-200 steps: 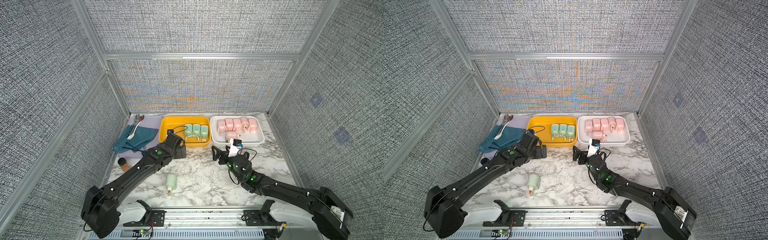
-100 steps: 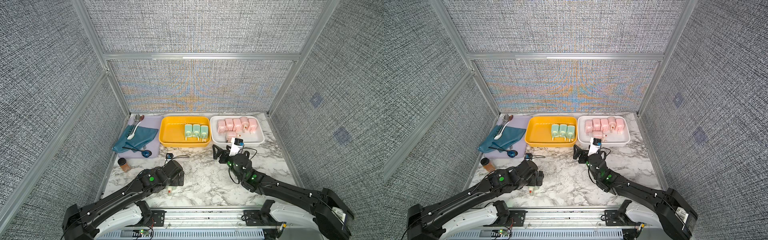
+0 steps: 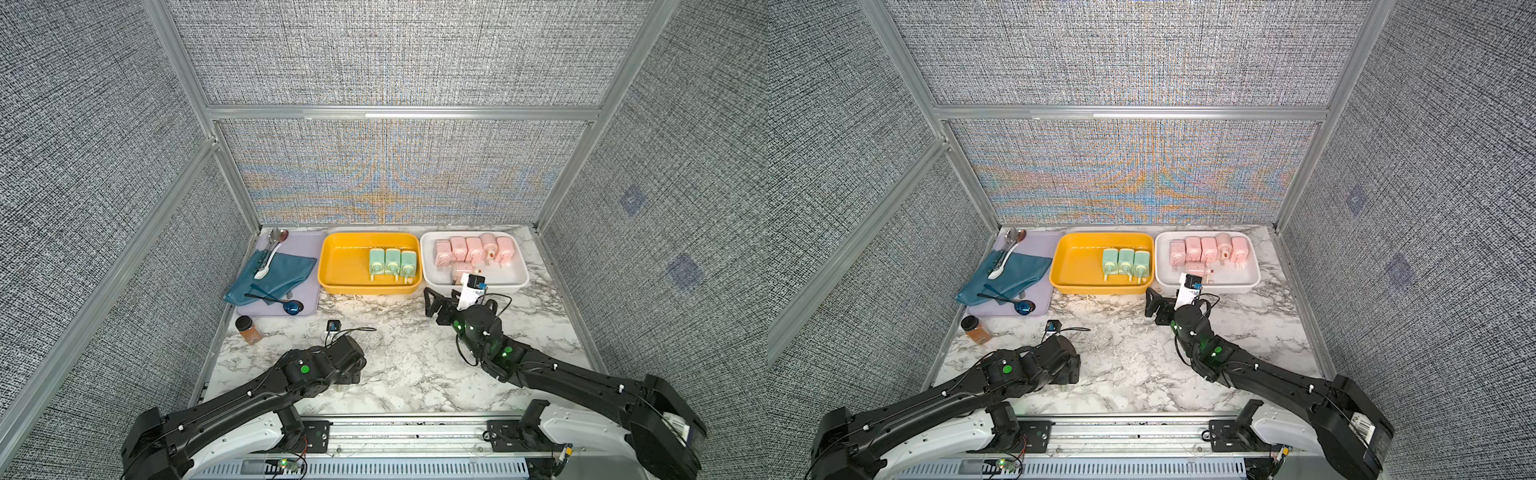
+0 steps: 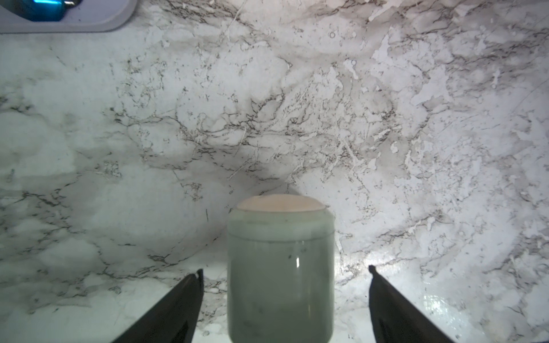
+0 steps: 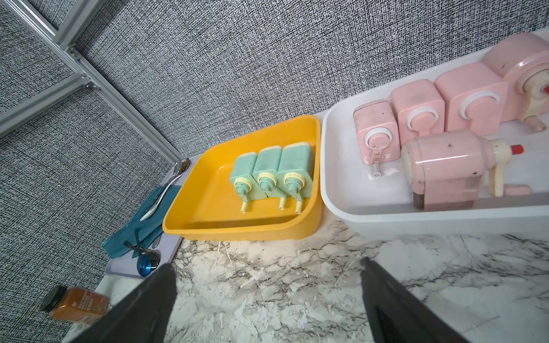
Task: Place the pencil sharpeners by color into the storage box
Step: Pick up the pencil sharpener from the center of the board.
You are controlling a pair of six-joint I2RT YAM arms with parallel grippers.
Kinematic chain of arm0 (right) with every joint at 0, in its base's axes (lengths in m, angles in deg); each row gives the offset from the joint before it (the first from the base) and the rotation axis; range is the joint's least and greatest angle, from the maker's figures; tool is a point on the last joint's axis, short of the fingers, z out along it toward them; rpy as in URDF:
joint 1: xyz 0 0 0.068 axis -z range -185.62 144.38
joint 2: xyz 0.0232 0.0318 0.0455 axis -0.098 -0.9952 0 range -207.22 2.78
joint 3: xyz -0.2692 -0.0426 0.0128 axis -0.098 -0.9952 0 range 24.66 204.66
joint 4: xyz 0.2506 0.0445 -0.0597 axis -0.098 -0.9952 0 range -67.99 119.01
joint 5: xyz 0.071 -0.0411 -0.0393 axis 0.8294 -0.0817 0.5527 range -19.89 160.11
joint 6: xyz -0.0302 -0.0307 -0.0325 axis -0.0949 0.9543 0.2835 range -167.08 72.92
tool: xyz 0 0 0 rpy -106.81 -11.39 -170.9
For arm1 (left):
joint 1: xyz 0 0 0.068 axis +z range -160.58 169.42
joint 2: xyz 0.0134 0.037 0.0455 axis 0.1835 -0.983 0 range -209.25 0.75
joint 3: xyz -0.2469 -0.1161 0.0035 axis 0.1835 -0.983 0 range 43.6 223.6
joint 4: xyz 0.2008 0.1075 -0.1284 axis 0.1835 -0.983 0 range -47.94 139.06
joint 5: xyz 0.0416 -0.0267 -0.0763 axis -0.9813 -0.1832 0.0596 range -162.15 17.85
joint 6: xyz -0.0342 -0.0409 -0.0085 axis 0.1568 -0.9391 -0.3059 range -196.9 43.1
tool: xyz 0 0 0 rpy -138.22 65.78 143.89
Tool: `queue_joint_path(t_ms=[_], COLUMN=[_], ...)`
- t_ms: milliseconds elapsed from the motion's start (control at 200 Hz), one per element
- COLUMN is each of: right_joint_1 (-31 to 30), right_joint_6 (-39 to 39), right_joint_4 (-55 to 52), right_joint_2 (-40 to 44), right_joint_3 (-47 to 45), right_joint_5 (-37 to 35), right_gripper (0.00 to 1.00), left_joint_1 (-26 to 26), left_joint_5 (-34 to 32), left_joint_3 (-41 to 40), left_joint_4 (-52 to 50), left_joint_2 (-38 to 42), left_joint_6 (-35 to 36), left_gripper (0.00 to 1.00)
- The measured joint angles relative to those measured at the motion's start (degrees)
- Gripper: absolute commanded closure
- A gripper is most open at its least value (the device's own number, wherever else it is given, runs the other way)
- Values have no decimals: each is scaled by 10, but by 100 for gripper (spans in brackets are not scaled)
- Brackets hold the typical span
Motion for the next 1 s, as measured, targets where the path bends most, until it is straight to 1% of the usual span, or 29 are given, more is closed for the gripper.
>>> queue_joint_path(t_ms=[95, 190, 220, 480, 525, 565, 615, 691, 786, 1001], right_joint_1=[0, -1, -2, -2, -2, -2, -2, -2, -2, -2], right_joint_6=[-2, -2, -2, -4, -4, -4, -4, -4, -4, -3], right_joint_4=[-4, -9, -9, -11, -11, -11, -11, -11, -11, -11], right_joint_2=[2, 5, 6, 12, 12, 11, 11, 10, 10, 9], right_joint_3=[0, 0, 0, -2, -3, -3, -3, -3, -3, -3], right_joint_5=[0, 0, 0, 0, 0, 0, 0, 0, 0, 0], right_gripper=[1, 1, 1, 1, 1, 1, 1, 1, 1, 1], left_joint_1=[0, 0, 0, 0, 0, 0, 0, 0, 0, 0], left_joint_5=[-2, -6, -9, -15, -15, -15, -15, -15, -15, -17], left_joint_3=[11, 20, 23, 29, 29, 29, 29, 29, 26, 26], left_joint_4=[4, 9, 7, -2, -3, -3, -4, -5, -4, -5], left_joint_2=[-26, -50, -56, -79, -79, -80, -83, -87, -89, -92], left_joint_6=[9, 15, 16, 19, 19, 19, 19, 17, 19, 19], left_gripper=[15, 26, 27, 29, 27, 23, 22, 30, 32, 52])
